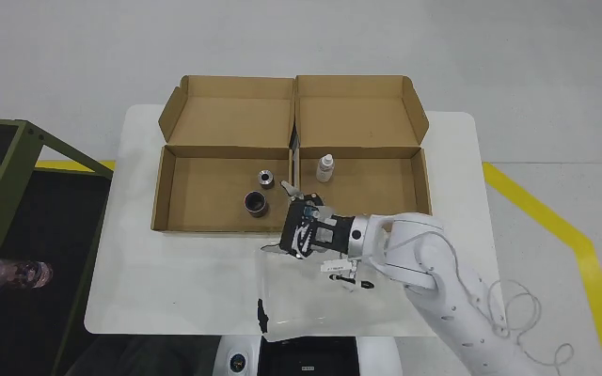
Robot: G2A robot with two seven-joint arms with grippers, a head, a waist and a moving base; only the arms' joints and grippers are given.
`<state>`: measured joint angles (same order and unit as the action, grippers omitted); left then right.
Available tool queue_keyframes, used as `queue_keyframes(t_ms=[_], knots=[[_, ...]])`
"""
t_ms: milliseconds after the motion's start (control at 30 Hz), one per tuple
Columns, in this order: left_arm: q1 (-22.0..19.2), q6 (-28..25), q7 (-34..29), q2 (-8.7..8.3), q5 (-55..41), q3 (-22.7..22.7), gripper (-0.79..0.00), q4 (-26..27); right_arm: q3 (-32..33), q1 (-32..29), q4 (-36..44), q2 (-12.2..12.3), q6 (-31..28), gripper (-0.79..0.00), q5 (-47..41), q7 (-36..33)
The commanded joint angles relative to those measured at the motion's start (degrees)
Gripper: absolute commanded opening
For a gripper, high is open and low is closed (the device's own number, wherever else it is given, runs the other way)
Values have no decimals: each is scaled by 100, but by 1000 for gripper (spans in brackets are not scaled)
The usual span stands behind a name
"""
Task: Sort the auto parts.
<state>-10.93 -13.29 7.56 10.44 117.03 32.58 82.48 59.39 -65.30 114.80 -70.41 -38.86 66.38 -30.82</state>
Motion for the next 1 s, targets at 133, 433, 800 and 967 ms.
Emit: queue_keyframes(t_ms=[133,433,800,967], knots=[[0,0,0,0,0,0,0,0,1067,-944,187,195,-300,-102,39,834],[0,0,0,0,0,0,0,0,2392,-1977,-66,371,-726,-117,313,2643],[0,0,0,0,0,0,0,0,3357,-2805,-624,441,-185,-55,913,4507],[0,0,0,0,0,0,0,0,3593,-3203,-660,429,461,-28,944,4833]])
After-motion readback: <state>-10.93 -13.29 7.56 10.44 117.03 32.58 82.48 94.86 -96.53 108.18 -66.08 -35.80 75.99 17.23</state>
